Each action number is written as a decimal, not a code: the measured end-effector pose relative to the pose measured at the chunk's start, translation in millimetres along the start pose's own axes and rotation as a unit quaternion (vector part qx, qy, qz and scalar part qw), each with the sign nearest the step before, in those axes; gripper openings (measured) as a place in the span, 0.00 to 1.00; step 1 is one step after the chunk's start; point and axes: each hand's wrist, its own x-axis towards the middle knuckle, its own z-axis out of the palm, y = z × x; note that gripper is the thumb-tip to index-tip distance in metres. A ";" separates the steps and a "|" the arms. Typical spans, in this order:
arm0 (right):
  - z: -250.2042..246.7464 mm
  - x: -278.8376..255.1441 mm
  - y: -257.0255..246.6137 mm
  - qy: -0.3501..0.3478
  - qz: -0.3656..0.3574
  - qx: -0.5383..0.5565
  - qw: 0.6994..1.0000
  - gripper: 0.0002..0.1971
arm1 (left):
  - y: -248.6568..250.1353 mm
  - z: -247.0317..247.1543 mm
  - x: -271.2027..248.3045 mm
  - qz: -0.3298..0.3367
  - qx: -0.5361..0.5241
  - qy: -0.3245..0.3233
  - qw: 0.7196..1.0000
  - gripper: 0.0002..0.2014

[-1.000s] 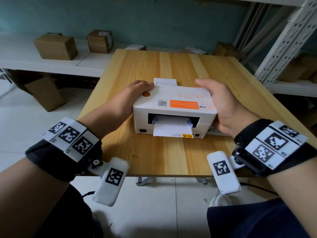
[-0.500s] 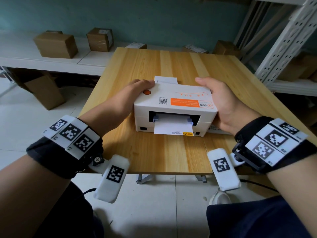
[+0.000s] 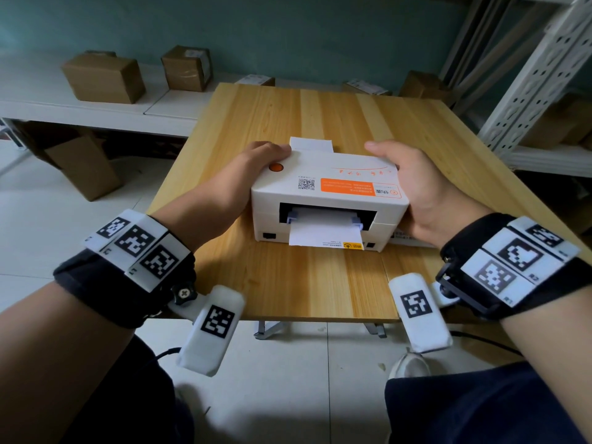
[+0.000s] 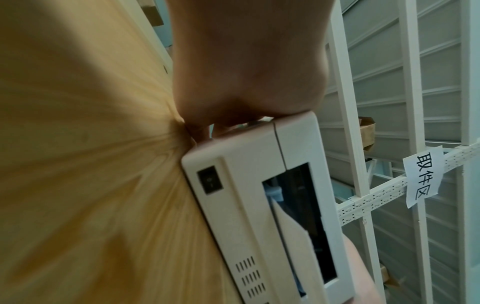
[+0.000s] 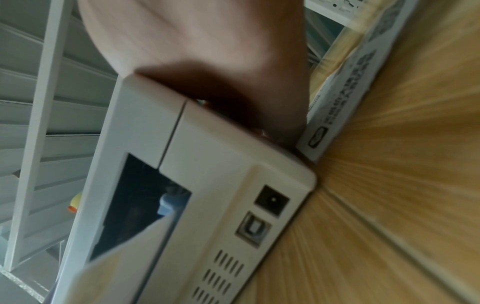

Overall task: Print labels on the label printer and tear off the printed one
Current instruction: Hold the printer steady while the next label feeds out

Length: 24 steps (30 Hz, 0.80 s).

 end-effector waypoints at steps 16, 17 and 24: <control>0.2 -1.9 -1.5 -0.005 -0.009 0.021 1.000 0.20 | 2.1 0.0 -2.0 -0.009 -0.006 0.010 1.000 0.17; 0.3 -1.8 -1.4 -0.005 -0.009 0.022 1.000 0.20 | 2.1 0.3 -2.2 -0.010 -0.007 0.008 1.000 0.16; -0.5 0.4 0.2 -0.005 -0.006 0.020 1.000 0.18 | 3.1 -0.2 -3.8 -0.012 -0.001 -0.001 1.000 0.15</control>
